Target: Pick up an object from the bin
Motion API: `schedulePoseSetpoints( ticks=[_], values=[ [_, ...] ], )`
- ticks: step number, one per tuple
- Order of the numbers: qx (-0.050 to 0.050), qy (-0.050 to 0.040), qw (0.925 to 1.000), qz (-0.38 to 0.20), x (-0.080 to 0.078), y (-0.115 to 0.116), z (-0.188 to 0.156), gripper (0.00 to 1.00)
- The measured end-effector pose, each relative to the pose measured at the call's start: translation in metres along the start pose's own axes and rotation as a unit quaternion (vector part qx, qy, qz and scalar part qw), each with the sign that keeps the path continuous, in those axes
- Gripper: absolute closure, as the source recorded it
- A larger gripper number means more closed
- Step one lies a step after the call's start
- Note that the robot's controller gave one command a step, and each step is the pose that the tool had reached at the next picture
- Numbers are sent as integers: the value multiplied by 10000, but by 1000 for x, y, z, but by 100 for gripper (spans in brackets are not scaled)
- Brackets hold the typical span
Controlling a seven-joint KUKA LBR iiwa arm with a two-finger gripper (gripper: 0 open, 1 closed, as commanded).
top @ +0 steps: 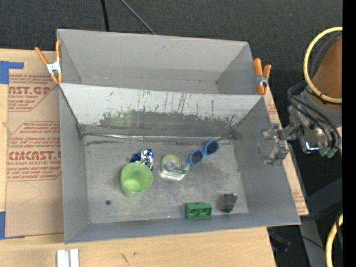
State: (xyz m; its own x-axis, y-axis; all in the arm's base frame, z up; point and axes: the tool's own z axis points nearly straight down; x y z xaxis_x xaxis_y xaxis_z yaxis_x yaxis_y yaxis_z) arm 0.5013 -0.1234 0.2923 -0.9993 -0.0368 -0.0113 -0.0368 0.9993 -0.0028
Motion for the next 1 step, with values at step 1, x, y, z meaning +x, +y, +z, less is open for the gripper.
schedulePoseSetpoints(
  ticks=[1],
  values=[
    [-26, 83, 9996, 278, -2, 5, 85, 100]
  ],
)
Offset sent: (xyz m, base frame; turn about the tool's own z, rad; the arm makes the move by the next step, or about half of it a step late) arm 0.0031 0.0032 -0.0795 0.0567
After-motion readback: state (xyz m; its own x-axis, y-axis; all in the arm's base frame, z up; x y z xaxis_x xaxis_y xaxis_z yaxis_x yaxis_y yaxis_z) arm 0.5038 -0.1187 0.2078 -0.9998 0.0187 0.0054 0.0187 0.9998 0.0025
